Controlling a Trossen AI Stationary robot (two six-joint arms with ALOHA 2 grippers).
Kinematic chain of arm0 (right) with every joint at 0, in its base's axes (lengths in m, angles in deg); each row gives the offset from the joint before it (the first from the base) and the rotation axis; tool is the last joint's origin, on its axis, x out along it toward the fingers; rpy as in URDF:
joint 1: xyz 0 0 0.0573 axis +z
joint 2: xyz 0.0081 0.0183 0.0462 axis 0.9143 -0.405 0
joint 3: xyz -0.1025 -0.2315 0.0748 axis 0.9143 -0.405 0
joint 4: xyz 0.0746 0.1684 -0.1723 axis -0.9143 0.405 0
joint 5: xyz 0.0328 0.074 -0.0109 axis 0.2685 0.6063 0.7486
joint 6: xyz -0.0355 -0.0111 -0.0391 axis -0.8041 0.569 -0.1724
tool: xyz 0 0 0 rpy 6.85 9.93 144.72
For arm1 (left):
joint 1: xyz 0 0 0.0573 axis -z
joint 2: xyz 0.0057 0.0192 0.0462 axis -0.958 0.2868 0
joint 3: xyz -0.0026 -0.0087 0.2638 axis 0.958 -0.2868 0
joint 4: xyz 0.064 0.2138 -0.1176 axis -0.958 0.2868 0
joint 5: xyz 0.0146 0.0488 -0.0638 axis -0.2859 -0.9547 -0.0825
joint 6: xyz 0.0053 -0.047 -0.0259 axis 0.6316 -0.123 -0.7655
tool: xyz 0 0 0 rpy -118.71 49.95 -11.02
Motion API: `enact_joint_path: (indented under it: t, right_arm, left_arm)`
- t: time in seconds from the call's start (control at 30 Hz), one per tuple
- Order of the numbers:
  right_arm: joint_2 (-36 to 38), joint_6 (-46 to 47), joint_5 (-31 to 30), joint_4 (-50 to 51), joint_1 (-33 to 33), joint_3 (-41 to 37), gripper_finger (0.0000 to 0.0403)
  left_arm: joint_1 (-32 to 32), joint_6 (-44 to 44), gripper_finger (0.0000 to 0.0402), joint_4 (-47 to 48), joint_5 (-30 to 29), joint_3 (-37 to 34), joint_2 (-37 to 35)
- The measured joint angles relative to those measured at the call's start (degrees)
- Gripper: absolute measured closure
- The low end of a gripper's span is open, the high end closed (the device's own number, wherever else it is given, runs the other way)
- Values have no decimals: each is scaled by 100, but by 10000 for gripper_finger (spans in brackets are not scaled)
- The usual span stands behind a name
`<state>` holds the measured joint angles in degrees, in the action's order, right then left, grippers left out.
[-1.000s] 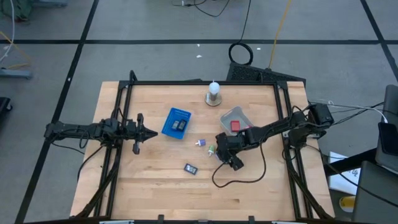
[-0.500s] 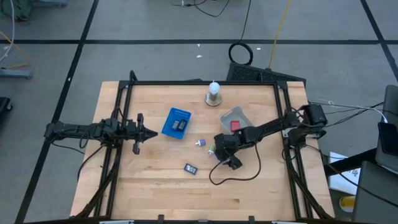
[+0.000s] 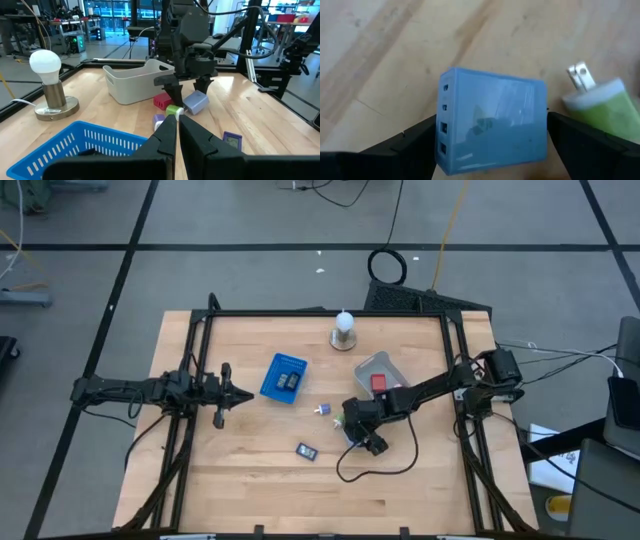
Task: Pick & Place Office items
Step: Put the light blue charger into the gray bin
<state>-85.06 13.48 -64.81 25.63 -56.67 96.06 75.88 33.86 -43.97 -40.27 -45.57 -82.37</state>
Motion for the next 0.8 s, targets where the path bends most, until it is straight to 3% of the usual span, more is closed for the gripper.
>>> enact_joint_path:
  t: [0.37, 0.53, 0.8]
  right_arm:
    - [-11, 284, -142, -122, 349, 0, 58]
    - [2, 310, -848, -136, 554, 0, 49]
    - [-4, 485, -1042, -226, 716, 0, 49]
  left_arm:
    - [0, -4, 380, -2, -1, 0, -2]
    - [0, 0, 380, -2, -2, 0, -2]
    - [0, 8, 380, -2, -2, 0, -2]
